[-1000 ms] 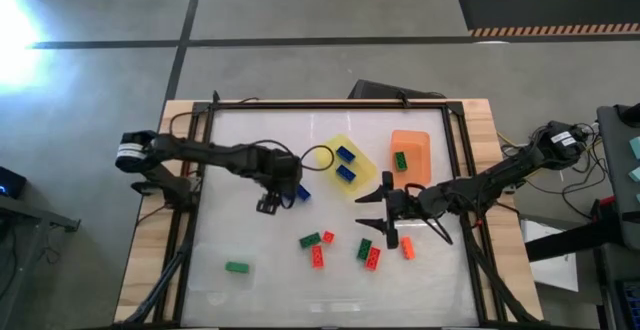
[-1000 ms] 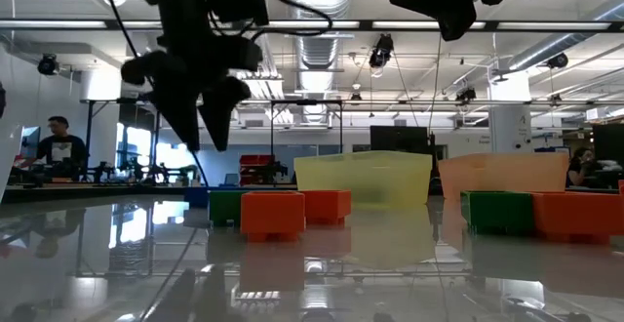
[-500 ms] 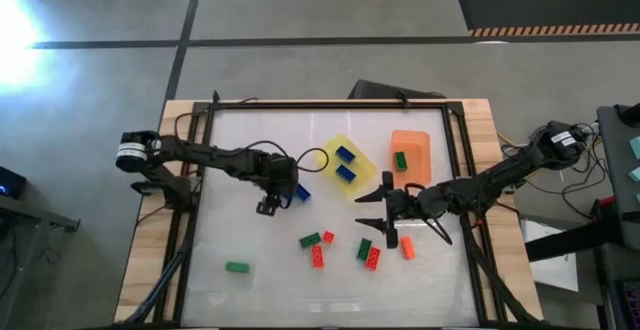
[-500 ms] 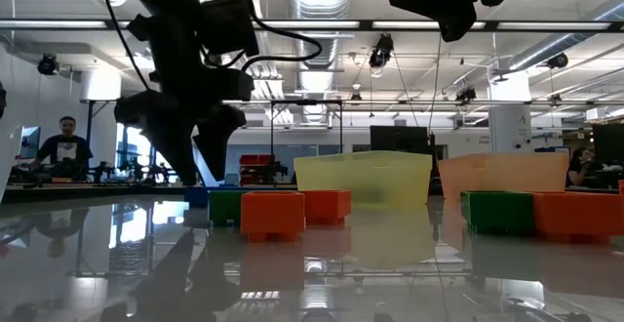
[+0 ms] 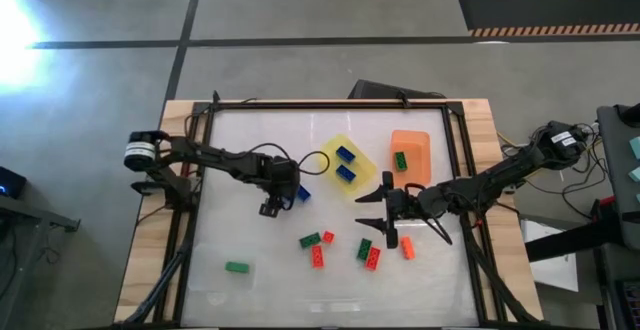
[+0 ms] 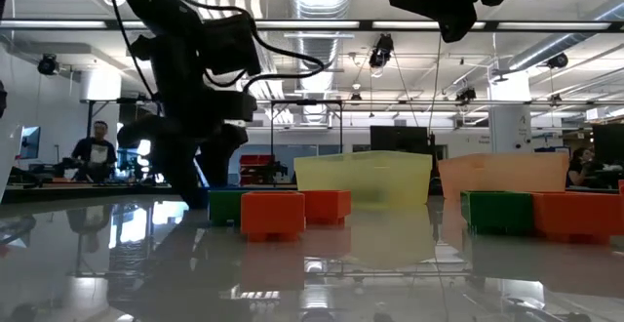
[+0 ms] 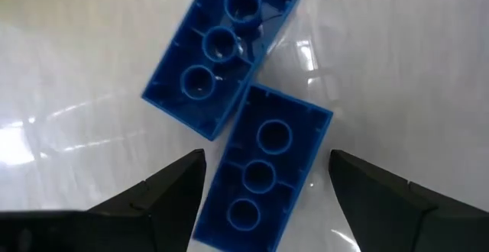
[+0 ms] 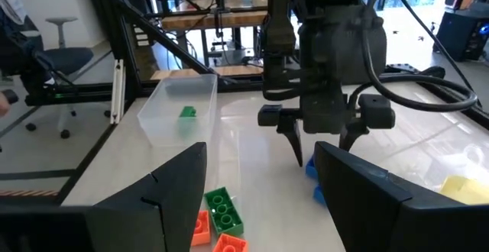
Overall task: Sort & place blocks by color
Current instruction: Put the blue game piece into the yellow bin
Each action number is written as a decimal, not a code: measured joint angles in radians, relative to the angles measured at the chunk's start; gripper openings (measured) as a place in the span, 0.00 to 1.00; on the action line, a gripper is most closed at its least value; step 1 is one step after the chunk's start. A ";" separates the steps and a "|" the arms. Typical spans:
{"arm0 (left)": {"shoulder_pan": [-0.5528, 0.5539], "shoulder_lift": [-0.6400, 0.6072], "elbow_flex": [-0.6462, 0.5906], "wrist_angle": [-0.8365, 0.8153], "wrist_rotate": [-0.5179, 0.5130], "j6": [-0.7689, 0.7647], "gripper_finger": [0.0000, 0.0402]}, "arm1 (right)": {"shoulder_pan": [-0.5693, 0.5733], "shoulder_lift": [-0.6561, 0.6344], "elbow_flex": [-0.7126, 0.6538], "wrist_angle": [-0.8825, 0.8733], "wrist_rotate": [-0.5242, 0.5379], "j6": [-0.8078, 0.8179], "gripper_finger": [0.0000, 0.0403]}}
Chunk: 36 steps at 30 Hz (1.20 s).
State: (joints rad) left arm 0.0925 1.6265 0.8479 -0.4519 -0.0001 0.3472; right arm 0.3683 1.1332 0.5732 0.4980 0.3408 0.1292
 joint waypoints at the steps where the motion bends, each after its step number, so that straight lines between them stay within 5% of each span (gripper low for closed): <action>1: 0.000 0.003 0.002 0.000 0.000 0.004 0.64 | 0.000 0.000 0.000 0.000 0.000 0.004 0.58; 11: -0.002 -0.010 0.006 -0.026 -0.006 0.026 0.32 | 0.000 0.000 -0.003 -0.030 0.000 0.004 0.58; 19: -0.042 -0.132 0.017 -0.056 -0.074 0.002 0.31 | 0.000 0.022 -0.029 -0.029 0.000 -0.009 0.58; 27: -0.157 -0.260 0.011 0.366 -0.083 -0.053 0.31 | 0.000 0.155 -0.034 0.150 0.000 -0.113 0.56; 36: -0.280 -0.205 0.008 0.822 -0.080 -0.047 0.34 | 0.000 0.278 -0.020 0.408 0.003 -0.218 0.56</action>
State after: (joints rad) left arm -0.1875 1.4220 0.8562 0.3703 -0.0799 0.3003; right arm 0.3679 1.4114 0.5529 0.9056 0.3437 -0.0884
